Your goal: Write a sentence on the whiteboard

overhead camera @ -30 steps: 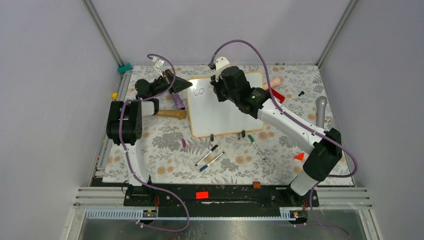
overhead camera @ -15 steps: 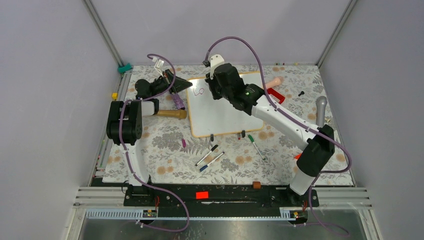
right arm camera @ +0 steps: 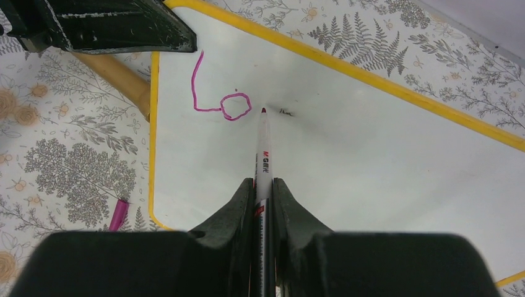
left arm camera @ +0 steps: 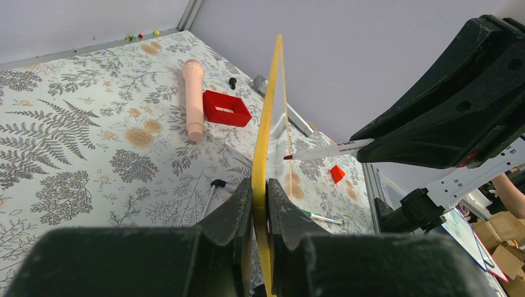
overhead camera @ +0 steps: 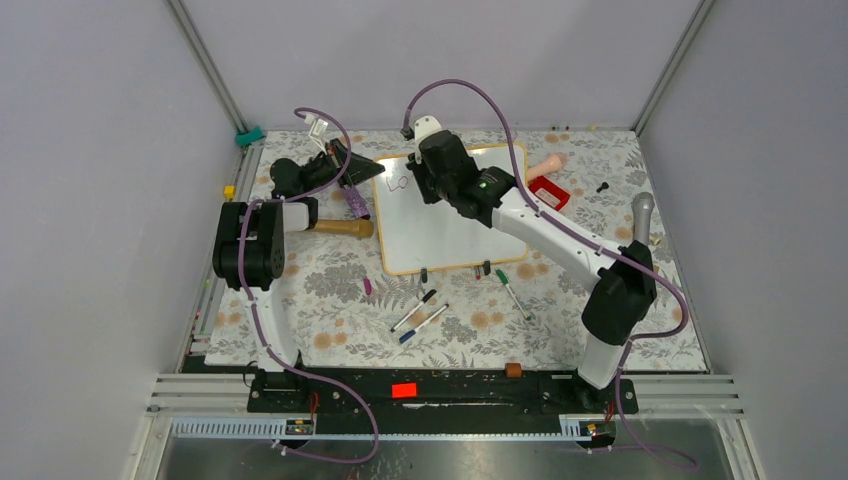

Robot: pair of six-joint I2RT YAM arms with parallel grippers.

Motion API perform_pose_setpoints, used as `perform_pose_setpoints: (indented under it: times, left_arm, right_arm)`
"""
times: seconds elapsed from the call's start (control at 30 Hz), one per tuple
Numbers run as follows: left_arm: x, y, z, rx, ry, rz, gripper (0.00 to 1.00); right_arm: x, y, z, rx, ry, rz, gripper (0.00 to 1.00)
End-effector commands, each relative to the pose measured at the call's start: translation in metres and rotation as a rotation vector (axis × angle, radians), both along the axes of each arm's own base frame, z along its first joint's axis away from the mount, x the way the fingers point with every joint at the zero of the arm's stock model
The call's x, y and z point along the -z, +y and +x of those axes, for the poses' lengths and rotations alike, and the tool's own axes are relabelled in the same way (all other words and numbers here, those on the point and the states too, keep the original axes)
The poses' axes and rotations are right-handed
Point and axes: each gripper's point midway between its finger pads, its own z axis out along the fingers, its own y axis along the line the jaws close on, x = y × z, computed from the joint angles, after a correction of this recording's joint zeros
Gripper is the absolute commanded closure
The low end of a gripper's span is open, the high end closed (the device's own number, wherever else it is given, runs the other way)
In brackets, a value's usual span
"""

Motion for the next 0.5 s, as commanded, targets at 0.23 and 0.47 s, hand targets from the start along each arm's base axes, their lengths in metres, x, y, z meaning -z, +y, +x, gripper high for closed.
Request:
perform_pose_setpoints:
  times: [0.23, 0.47]
  left_arm:
    - [-0.0005, -0.013, -0.0232, 0.095, -0.157, 0.07, 0.98]
    - [-0.0009, -0.0131, -0.0236, 0.097, -0.159, 0.071, 0.98]
  right_arm:
    - [-0.0224, 0.0126, 0.0065, -0.003, -0.039, 0.04, 1.0]
    - [-0.0171, 0.0125, 0.0091, 0.007, -0.026, 0.023, 1.0]
